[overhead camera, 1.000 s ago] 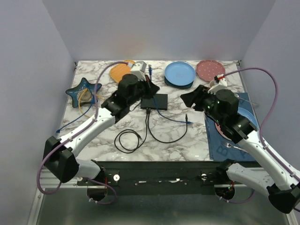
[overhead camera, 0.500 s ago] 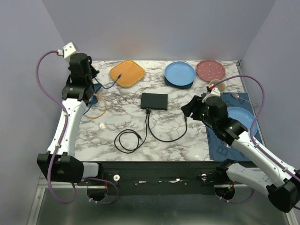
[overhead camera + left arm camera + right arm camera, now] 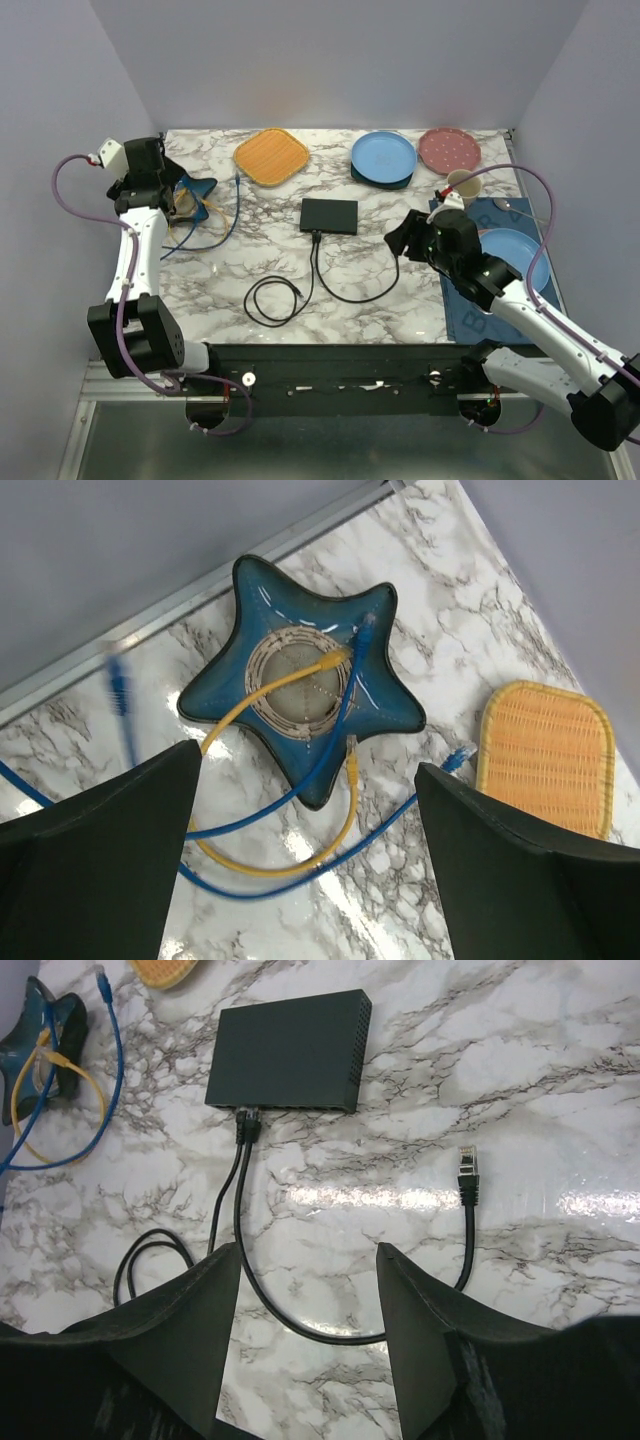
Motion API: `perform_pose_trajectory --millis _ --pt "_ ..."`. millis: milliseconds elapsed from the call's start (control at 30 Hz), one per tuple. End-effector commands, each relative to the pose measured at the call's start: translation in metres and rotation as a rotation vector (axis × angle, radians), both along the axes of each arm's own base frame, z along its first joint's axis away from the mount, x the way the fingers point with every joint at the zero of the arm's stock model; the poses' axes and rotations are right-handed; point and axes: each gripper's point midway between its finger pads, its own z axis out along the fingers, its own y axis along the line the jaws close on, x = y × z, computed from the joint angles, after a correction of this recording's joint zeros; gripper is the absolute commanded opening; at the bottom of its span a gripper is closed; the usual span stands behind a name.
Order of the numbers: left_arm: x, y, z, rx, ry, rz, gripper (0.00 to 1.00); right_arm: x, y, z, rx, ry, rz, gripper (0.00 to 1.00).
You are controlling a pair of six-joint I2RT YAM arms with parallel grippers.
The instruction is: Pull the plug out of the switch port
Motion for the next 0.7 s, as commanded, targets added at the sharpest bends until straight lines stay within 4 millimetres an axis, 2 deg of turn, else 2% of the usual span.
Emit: perform_pose_trajectory --millis 0,33,100,133,200,233,367,467,500,600,633,667 --pt "0.004 -0.026 0.020 -0.093 -0.170 -0.092 0.99 0.002 0.007 -0.001 0.003 -0.018 0.033 0.65" --pt "0.007 -0.039 0.028 -0.127 -0.216 -0.155 0.99 0.003 0.008 -0.001 0.002 -0.018 0.037 0.65" --pt "0.008 -0.058 0.018 -0.181 -0.218 -0.225 0.99 0.005 0.014 -0.002 0.007 -0.013 0.055 0.65" --pt "0.009 -0.079 0.015 -0.209 -0.214 -0.297 0.99 0.006 0.015 -0.002 0.005 -0.015 0.062 0.65" --pt "0.009 -0.110 0.007 -0.208 -0.182 -0.384 0.99 0.009 0.021 -0.001 0.015 -0.018 0.085 0.65" --pt "0.005 -0.151 0.002 -0.196 -0.150 -0.495 0.99 0.010 0.024 0.000 0.014 -0.024 0.097 0.65" --pt "-0.012 -0.215 -0.024 -0.075 -0.063 -0.579 0.99 0.016 0.031 0.000 -0.006 -0.040 0.111 0.69" --pt "-0.019 -0.233 -0.044 -0.066 -0.028 -0.578 0.99 0.027 0.025 -0.009 -0.122 -0.020 0.068 0.72" --pt "-0.020 -0.238 -0.046 -0.103 -0.032 -0.576 0.99 0.035 0.014 -0.008 -0.176 -0.036 0.008 0.73" --pt "-0.028 -0.238 -0.053 -0.199 -0.023 -0.509 0.99 0.046 -0.004 -0.005 -0.254 -0.080 -0.120 0.77" --pt "-0.026 -0.243 -0.047 -0.234 -0.069 -0.519 0.99 0.048 -0.005 -0.004 -0.230 -0.078 -0.159 0.83" --pt "-0.033 -0.246 -0.062 -0.272 -0.055 -0.525 0.99 0.051 -0.007 -0.008 -0.222 -0.065 -0.198 1.00"
